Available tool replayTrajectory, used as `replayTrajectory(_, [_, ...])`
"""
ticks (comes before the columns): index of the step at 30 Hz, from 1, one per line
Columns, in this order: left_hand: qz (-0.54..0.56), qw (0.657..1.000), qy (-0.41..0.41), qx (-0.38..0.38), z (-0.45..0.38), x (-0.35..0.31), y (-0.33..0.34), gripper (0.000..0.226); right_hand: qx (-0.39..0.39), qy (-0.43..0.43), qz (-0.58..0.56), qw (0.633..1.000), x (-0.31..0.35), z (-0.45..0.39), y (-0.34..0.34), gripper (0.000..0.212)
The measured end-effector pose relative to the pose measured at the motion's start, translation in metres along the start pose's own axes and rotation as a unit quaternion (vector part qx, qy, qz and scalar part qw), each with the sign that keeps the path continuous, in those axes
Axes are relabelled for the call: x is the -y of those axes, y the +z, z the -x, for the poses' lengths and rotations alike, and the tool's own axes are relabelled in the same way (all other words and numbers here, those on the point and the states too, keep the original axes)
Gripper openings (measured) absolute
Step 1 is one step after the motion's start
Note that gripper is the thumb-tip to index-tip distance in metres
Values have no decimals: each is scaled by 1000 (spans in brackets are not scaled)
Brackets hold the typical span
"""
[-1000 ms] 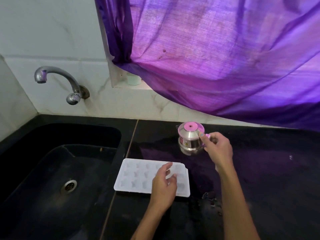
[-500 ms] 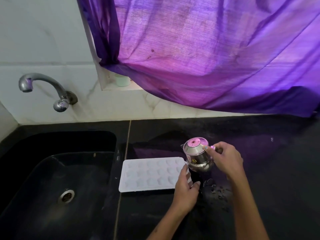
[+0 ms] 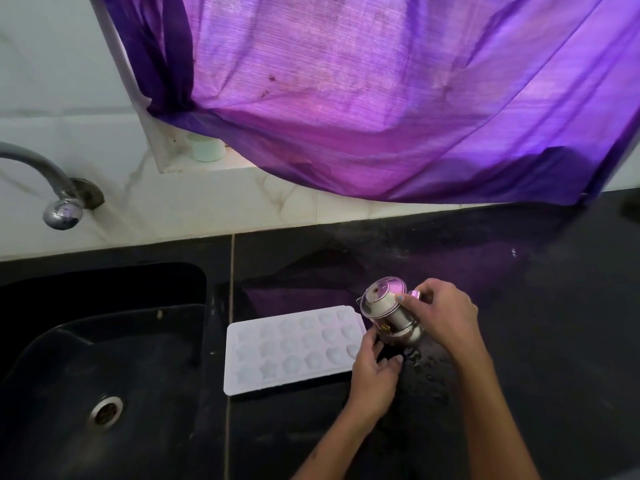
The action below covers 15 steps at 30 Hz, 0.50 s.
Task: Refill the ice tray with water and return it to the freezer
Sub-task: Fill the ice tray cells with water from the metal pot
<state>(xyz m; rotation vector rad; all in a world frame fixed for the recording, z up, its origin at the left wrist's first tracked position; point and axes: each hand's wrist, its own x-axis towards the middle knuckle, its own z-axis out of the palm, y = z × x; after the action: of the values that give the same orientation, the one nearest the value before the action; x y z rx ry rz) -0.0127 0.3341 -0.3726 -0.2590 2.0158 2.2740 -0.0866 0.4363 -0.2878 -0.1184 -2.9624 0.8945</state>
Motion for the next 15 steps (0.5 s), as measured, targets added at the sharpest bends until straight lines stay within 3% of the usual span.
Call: replayTrajectory(15, [15,1000,-17,11,-1,6,-2,54,-3,0,18,1000,7,2,8,28])
